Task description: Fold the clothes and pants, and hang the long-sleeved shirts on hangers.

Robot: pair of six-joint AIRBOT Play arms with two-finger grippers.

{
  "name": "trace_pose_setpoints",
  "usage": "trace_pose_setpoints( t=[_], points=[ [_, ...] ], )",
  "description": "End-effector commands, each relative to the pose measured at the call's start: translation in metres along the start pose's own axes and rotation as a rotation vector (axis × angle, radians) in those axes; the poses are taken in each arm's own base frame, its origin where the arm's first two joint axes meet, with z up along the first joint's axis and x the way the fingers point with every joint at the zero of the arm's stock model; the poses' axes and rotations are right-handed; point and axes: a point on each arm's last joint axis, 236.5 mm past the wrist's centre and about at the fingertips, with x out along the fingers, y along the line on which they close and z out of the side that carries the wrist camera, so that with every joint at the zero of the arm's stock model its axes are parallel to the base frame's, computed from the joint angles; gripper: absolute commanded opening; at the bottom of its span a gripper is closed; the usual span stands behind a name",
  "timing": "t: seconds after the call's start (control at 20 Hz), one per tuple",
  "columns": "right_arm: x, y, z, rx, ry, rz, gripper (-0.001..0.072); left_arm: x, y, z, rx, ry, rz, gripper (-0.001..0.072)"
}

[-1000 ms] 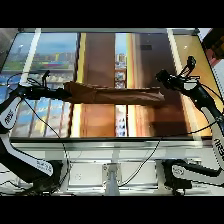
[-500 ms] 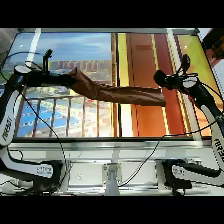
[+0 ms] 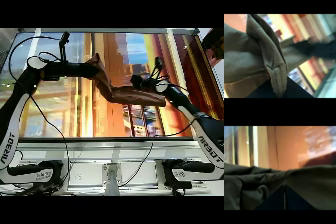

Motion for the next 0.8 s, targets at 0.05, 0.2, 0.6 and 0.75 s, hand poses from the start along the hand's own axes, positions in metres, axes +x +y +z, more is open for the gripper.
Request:
trace_pose_setpoints(
  t=[0.05,0.2,0.6,0.75],
  points=[
    [0.038,0.027,-0.057,0.013,0.120,0.017,0.0018,0.021,-0.040,0.013,-0.028,-0.073,-0.064,0.0017],
    [0.060,0.056,-0.080,0.000,0.182,0.049,0.0018,0.029,-0.051,0.008,-0.016,-0.066,-0.076,0.0017],
    [0.063,0.067,-0.081,-0.170,0.243,0.034,0.0019,0.034,-0.060,0.004,-0.009,-0.054,-0.090,0.0017],
    [0.041,0.020,-0.079,-0.289,0.354,-0.080,0.0019,0.038,-0.059,0.009,-0.005,-0.085,-0.069,0.0016]
  ],
)
